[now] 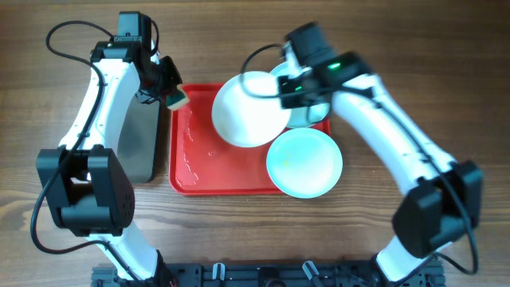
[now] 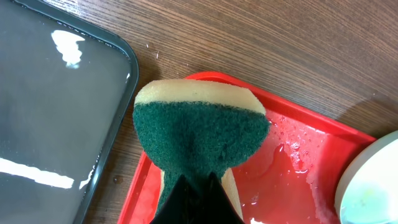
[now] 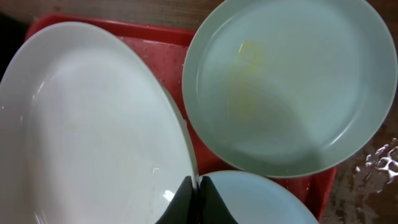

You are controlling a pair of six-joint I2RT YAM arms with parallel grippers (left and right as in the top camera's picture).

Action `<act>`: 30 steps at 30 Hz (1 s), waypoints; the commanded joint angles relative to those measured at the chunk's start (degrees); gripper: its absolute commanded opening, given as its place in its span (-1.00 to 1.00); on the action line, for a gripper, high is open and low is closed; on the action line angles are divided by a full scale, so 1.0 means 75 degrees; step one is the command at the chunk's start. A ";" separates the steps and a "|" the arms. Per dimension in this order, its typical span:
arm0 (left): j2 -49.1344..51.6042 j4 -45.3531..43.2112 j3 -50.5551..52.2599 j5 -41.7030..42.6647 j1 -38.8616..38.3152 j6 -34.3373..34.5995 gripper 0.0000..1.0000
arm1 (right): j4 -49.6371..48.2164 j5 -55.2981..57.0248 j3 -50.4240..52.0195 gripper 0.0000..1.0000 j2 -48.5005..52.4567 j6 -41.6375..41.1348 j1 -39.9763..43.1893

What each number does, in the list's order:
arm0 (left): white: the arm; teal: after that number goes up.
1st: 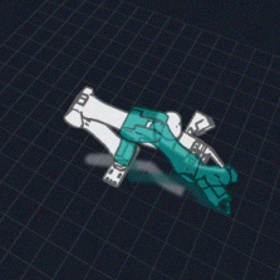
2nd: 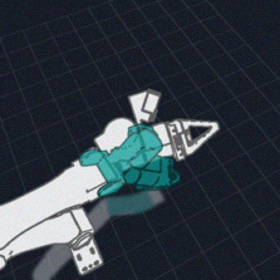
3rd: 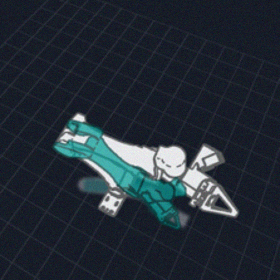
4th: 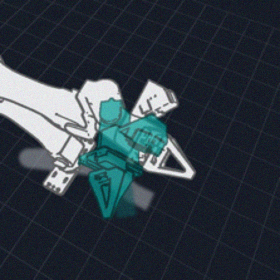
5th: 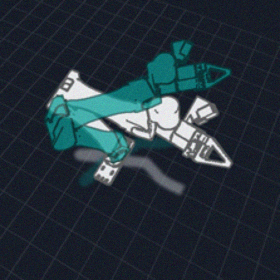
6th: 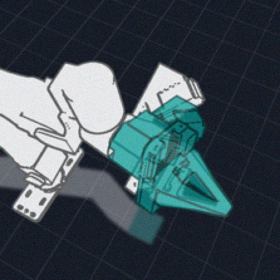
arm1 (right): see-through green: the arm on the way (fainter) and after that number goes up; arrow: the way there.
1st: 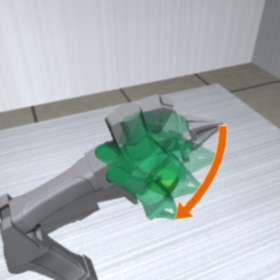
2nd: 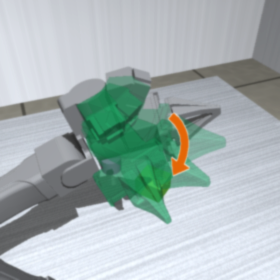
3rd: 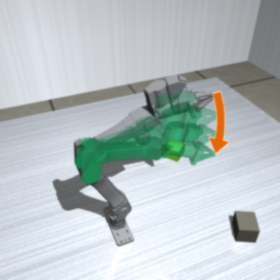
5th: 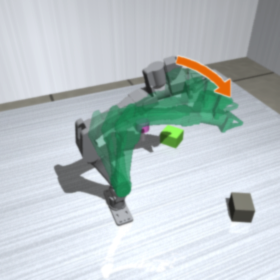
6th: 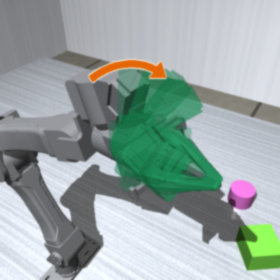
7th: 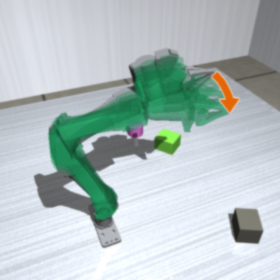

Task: Clean dirty plates on tray and stack at the side
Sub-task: 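Place the white plate on the table right of the red tray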

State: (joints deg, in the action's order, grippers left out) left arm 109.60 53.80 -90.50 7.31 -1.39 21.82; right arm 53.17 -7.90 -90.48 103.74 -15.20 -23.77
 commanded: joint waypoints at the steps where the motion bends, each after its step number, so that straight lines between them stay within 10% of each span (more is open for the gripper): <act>1: -0.0143 -0.0012 -0.0079 -0.0047 0.0000 0.0128 -0.92 | 0.0420 -0.1553 -0.0055 -0.91 -0.0723 0.0361 0.1524; 13: -0.0143 0.0009 -0.0079 -0.0047 0.0000 0.0131 -0.92 | 0.1023 0.0213 0.0970 -0.91 -0.0769 -0.0140 0.5741; 26: -0.0143 0.0009 -0.0079 -0.0047 0.0000 0.0131 -0.92 | -0.1731 0.0799 0.4301 -0.91 -0.0761 -0.1052 0.6015; 30: -0.0143 0.0009 -0.0079 -0.0047 0.0000 0.0131 -0.92 | -0.1536 0.0338 0.4202 -0.64 -0.0772 -0.0962 0.6015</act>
State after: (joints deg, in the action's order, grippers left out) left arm 109.60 53.87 -90.50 7.31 -1.39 21.85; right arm 40.49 -3.36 -58.02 99.00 -22.35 21.47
